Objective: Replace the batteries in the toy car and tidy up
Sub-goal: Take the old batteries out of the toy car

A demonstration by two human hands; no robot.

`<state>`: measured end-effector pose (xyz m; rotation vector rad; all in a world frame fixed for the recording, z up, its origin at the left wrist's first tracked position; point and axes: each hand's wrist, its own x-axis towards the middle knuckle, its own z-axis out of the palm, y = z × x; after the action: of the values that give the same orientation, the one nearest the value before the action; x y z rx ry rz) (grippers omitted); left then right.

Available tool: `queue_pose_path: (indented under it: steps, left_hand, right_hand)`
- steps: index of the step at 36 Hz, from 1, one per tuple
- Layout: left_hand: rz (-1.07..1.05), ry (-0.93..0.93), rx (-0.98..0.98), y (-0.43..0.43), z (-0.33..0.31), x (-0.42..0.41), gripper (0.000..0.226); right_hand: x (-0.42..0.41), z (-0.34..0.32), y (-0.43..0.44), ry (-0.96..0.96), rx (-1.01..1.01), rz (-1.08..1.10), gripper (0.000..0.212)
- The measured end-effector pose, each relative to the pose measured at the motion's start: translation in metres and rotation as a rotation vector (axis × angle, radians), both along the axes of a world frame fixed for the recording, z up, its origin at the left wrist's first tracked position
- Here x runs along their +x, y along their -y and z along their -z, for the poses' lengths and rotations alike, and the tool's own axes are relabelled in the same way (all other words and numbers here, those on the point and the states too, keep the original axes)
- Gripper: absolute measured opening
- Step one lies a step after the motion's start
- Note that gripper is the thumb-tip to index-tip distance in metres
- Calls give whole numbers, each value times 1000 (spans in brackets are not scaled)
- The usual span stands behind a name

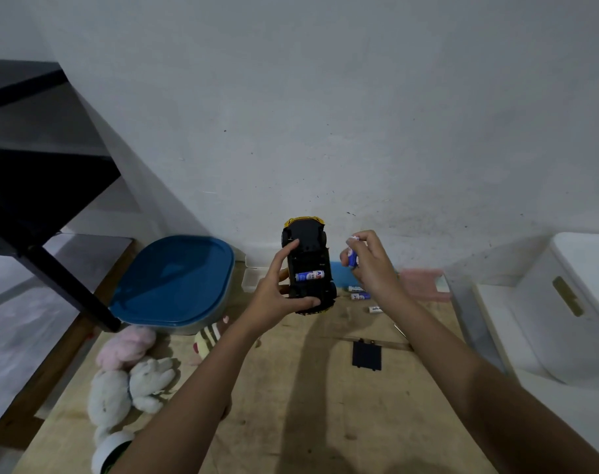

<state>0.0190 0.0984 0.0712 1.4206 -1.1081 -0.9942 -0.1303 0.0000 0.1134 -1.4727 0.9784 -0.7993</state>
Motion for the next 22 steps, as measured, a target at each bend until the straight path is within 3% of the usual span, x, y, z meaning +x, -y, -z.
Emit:
queue_pose_path:
  steps: [6, 12, 22]
  left_hand:
    - [4, -14, -5, 5, 0, -4, 95]
    - [4, -9, 10, 7, -1, -7, 95]
    - [-45, -11, -20, 8, -2, -11, 96]
  right_hand:
    - [-5, -4, -5, -3, 212, 29, 38]
    - [-12, -7, -7, 260, 540, 209, 29]
    - [-5, -5, -18, -244, 13, -22, 20]
